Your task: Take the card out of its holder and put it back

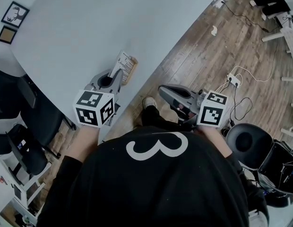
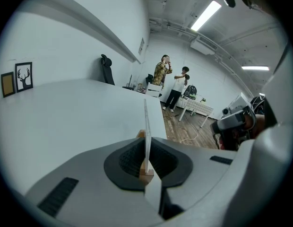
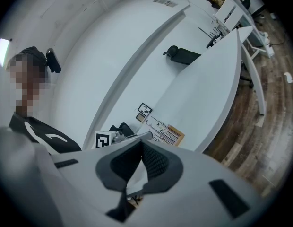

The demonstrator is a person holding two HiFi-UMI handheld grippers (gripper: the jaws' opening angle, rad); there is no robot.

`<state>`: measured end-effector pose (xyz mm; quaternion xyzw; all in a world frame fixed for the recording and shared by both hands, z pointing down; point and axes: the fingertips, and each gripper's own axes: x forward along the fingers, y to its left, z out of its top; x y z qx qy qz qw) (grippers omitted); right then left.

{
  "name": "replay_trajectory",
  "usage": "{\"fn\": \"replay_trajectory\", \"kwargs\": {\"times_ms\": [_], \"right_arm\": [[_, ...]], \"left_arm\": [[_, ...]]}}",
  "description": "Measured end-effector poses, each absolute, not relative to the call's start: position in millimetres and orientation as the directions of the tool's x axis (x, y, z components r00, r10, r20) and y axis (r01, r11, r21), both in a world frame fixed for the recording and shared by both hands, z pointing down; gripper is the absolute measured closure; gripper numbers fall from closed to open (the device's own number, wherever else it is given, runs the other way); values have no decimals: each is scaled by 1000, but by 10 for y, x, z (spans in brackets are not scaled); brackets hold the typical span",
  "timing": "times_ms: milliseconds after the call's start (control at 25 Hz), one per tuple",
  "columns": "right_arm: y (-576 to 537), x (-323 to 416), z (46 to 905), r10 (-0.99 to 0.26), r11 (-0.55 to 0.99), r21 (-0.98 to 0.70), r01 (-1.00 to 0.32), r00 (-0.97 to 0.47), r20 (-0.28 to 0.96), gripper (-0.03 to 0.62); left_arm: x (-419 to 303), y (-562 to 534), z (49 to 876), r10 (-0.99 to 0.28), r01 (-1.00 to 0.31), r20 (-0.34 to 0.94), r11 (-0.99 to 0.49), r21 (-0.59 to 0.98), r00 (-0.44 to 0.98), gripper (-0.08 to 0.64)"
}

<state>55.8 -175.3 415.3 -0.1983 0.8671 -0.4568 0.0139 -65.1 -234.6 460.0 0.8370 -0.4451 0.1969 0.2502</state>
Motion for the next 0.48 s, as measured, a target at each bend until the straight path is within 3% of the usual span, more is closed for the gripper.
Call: {"fn": "replay_trajectory", "kwargs": {"times_ms": [160, 280, 480], "right_arm": [[-1704, 536, 4142, -361, 507, -796, -331, -920, 153, 581], [-1663, 541, 4106, -368, 517, -790, -330, -919, 143, 581], [-1554, 479, 3990, -382, 532, -781, -328, -916, 124, 581]], "left_arm": [[-623, -2312, 4605, -636, -831, 544, -490, 264, 548, 525], [-614, -2284, 4564, -645, -823, 513, -469, 320, 567, 404], [-767, -2156, 4449, -664, -827, 492, -435, 357, 562, 370]]}}
